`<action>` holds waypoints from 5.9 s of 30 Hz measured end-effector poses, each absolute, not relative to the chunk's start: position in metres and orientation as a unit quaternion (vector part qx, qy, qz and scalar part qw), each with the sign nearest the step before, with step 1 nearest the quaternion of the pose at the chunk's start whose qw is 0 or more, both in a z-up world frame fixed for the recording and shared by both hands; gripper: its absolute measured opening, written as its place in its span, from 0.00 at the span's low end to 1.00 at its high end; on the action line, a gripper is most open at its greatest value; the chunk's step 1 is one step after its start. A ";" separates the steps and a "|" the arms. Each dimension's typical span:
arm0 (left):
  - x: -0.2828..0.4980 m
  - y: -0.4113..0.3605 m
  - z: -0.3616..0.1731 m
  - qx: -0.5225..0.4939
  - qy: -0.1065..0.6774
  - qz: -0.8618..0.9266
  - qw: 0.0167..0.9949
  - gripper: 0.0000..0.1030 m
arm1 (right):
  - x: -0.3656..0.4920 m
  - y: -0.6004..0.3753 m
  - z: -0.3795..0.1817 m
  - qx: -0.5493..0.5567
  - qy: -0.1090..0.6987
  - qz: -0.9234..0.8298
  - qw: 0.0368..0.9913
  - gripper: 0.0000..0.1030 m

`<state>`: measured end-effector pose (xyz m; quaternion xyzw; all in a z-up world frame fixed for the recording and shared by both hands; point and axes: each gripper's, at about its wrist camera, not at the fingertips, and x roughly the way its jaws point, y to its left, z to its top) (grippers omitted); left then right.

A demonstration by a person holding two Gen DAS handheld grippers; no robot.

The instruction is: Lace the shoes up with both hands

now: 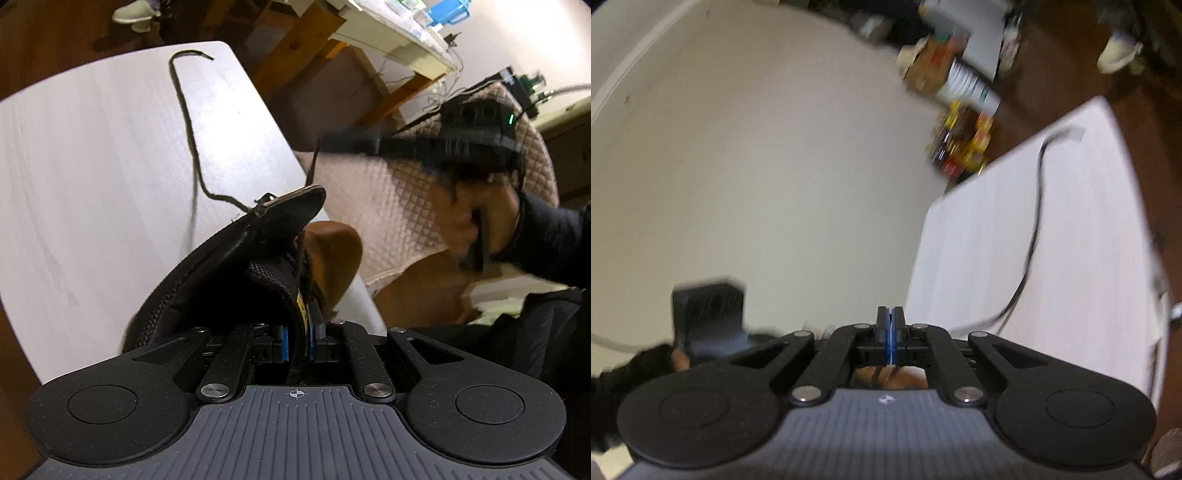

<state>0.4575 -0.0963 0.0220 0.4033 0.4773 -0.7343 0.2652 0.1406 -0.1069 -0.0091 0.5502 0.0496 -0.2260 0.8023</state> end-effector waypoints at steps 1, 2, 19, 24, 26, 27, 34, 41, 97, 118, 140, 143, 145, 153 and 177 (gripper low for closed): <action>0.457 -0.096 0.023 0.407 0.474 -0.733 0.270 0.15 | 0.137 -0.111 -0.007 0.550 0.048 -0.230 0.802 0.00; 0.456 -0.096 0.024 0.410 0.470 -0.732 0.274 0.18 | 0.135 -0.117 -0.003 0.545 0.051 -0.230 0.805 0.00; 0.448 0.012 0.129 0.326 0.408 -0.655 0.546 0.38 | 0.212 -0.115 0.036 0.287 0.328 -0.042 0.899 0.06; 0.425 0.079 0.133 0.293 0.405 -0.604 0.621 0.56 | 0.229 -0.067 0.036 0.102 0.379 -0.006 0.920 0.12; 0.419 0.102 0.127 0.271 0.412 -0.593 0.636 0.59 | 0.234 -0.053 0.034 0.035 0.392 0.008 0.919 0.12; 0.414 0.116 0.123 0.256 0.421 -0.583 0.646 0.62 | 0.236 -0.050 0.030 0.002 0.399 0.018 0.917 0.12; 0.392 0.154 0.097 0.224 0.466 -0.519 0.680 0.70 | 0.253 -0.042 0.021 -0.156 0.418 0.108 0.888 0.12; 0.374 0.122 0.072 0.175 0.517 -0.434 0.717 0.74 | 0.273 -0.069 0.013 -0.186 0.415 0.246 0.856 0.04; 0.148 0.044 0.003 0.158 0.207 -0.240 0.935 0.79 | 0.158 -0.308 -0.051 -0.183 0.344 0.106 0.915 0.27; 0.132 -0.029 -0.018 0.167 0.179 -0.304 0.920 0.81 | 0.217 -0.330 -0.050 0.062 0.377 0.156 0.911 0.02; 0.093 -0.078 -0.047 0.213 0.136 -0.322 0.912 0.08 | 0.209 -0.211 -0.033 0.277 0.370 0.309 0.831 0.02; 0.096 -0.075 -0.049 0.217 0.143 -0.324 0.910 0.02 | 0.210 -0.207 -0.031 0.278 0.369 0.311 0.831 0.02; 0.099 -0.067 -0.048 0.194 0.156 -0.337 0.908 0.02 | 0.210 -0.204 -0.030 0.272 0.369 0.314 0.831 0.03; 0.128 -0.002 -0.025 0.140 0.196 -0.400 0.884 0.02 | 0.197 -0.194 -0.014 0.110 0.333 0.375 0.858 0.27; 0.137 0.072 -0.003 0.166 0.225 -0.434 0.857 0.02 | 0.188 -0.087 -0.011 -0.202 0.139 0.582 0.775 0.03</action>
